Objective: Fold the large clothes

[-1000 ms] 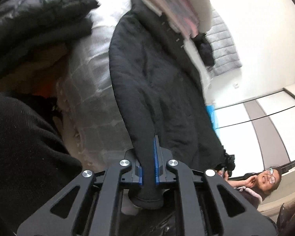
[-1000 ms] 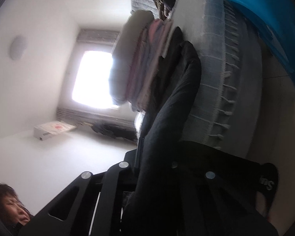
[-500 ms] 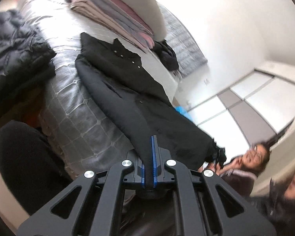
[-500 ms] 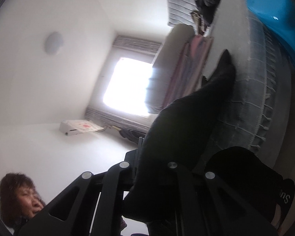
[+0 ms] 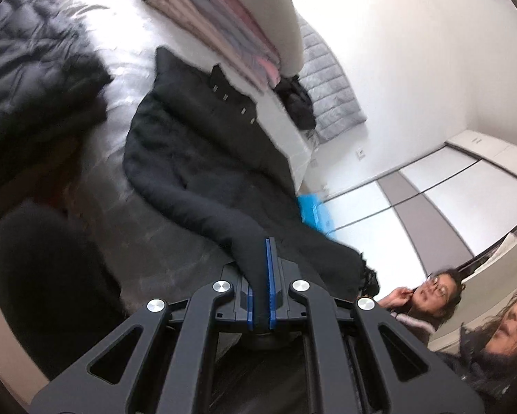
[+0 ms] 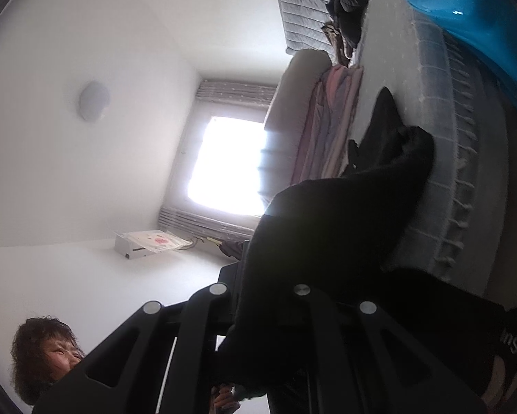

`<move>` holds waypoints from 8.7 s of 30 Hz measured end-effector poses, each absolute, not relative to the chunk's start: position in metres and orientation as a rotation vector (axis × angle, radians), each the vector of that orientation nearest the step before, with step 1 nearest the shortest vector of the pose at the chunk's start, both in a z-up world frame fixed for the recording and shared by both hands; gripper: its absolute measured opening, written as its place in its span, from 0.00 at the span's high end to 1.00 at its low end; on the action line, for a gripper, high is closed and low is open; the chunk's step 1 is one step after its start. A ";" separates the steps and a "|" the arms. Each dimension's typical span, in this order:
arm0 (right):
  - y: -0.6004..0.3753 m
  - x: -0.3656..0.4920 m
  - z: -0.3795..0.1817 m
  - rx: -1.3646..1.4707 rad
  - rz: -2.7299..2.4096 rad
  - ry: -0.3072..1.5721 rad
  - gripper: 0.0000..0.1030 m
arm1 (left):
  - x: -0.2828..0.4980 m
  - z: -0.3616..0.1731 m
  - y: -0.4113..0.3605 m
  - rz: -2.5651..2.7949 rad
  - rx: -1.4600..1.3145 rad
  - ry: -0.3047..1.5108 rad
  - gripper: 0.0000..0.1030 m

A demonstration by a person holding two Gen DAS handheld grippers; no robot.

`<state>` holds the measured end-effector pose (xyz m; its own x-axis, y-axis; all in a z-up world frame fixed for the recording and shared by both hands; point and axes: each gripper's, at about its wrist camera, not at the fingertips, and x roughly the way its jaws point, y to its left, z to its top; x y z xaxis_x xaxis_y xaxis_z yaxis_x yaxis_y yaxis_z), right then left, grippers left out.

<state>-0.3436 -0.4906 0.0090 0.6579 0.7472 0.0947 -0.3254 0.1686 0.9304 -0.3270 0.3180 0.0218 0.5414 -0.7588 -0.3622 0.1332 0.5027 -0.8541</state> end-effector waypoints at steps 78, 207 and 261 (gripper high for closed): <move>-0.197 0.016 -0.023 -0.275 0.396 0.785 0.28 | 0.058 -0.028 0.155 -0.327 -0.557 0.743 0.43; -0.461 -0.076 -0.072 1.061 0.286 0.782 0.76 | -0.092 -0.090 0.284 -0.162 -0.894 0.984 0.78; -0.322 -0.032 0.003 0.223 0.333 0.792 0.31 | -0.054 -0.067 0.219 -0.164 -0.584 0.823 0.65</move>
<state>-0.0319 -0.3218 0.0029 0.6541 0.3739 -0.6575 -0.2085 0.9247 0.3185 -0.0536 0.2190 -0.0669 0.6777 -0.3565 -0.6432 -0.0833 0.8318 -0.5488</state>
